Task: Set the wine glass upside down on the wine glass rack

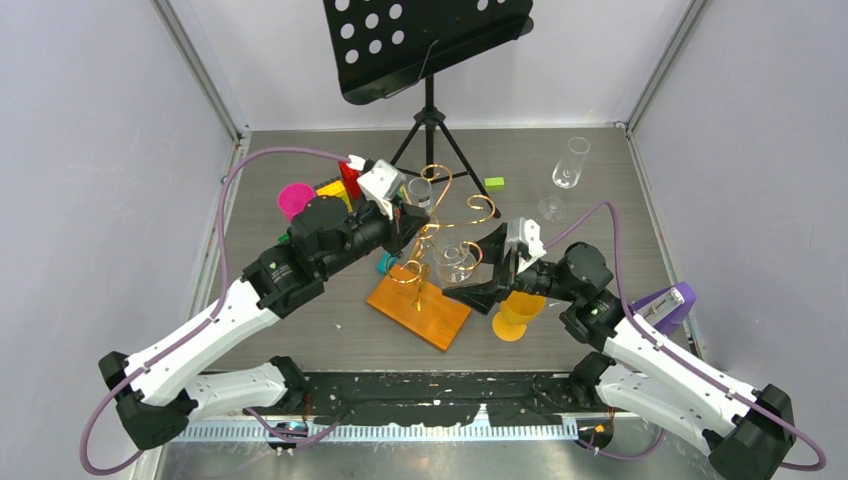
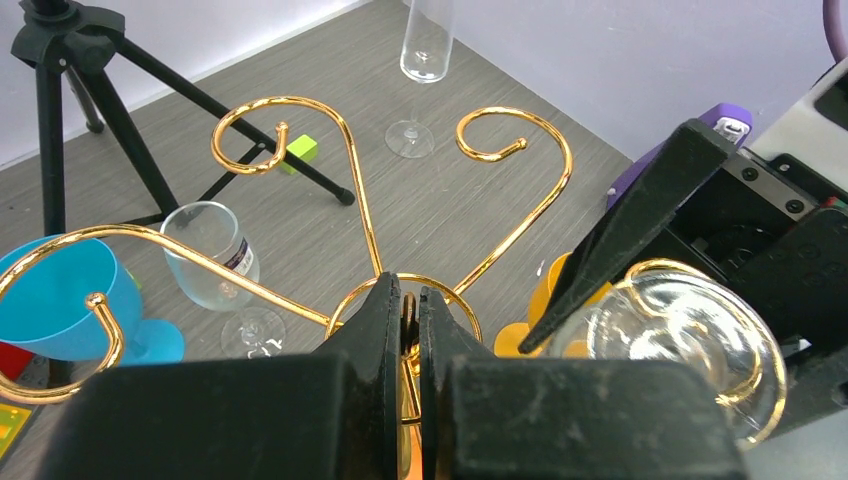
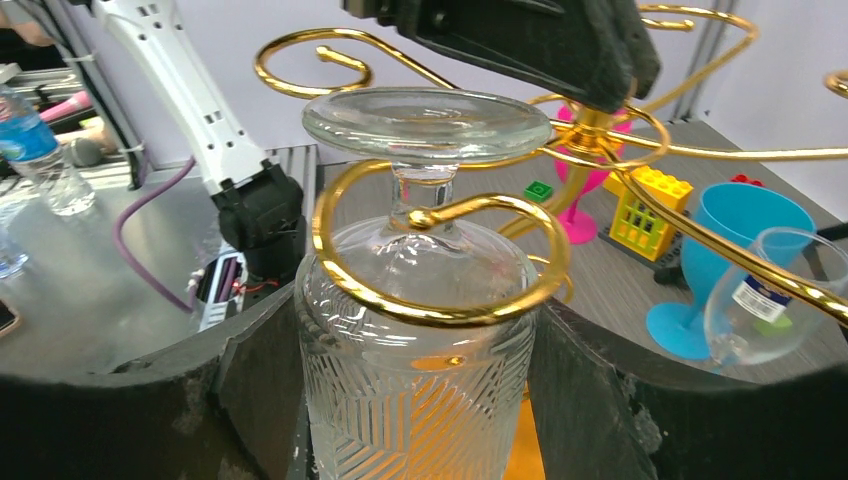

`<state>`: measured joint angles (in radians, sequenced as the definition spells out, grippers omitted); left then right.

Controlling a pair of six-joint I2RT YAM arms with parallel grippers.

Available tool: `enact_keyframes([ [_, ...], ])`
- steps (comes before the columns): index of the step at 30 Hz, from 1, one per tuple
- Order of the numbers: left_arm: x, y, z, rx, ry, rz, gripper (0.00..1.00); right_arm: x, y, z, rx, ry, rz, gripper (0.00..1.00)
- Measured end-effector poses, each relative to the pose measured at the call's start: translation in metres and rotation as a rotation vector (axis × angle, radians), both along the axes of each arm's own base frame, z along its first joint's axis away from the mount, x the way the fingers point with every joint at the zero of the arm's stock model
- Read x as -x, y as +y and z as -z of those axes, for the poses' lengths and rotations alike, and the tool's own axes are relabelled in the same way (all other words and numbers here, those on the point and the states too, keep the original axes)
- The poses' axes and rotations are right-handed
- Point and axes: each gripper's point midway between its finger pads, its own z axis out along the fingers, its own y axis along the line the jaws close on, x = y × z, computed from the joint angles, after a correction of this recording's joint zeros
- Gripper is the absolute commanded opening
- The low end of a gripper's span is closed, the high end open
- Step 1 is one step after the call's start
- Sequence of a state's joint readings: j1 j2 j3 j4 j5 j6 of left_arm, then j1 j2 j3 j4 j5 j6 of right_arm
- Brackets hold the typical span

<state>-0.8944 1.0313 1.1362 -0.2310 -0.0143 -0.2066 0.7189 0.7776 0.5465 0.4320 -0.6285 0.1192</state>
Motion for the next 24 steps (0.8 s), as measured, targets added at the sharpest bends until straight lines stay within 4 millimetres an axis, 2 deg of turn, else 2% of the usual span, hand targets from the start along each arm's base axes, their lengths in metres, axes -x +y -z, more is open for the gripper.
enact_keyframes([
  [4,-0.001,-0.001,0.000,0.001,-0.001,0.000,0.00,0.010,0.002,-0.004,-0.010,-0.012,-0.054,0.05],
  [11,-0.001,0.000,0.000,0.001,-0.001,-0.001,0.00,0.015,-0.004,-0.017,-0.052,-0.039,-0.042,0.05],
  [24,0.001,0.002,0.000,0.013,-0.011,-0.001,0.00,0.015,-0.015,-0.012,-0.061,-0.032,0.025,0.05],
])
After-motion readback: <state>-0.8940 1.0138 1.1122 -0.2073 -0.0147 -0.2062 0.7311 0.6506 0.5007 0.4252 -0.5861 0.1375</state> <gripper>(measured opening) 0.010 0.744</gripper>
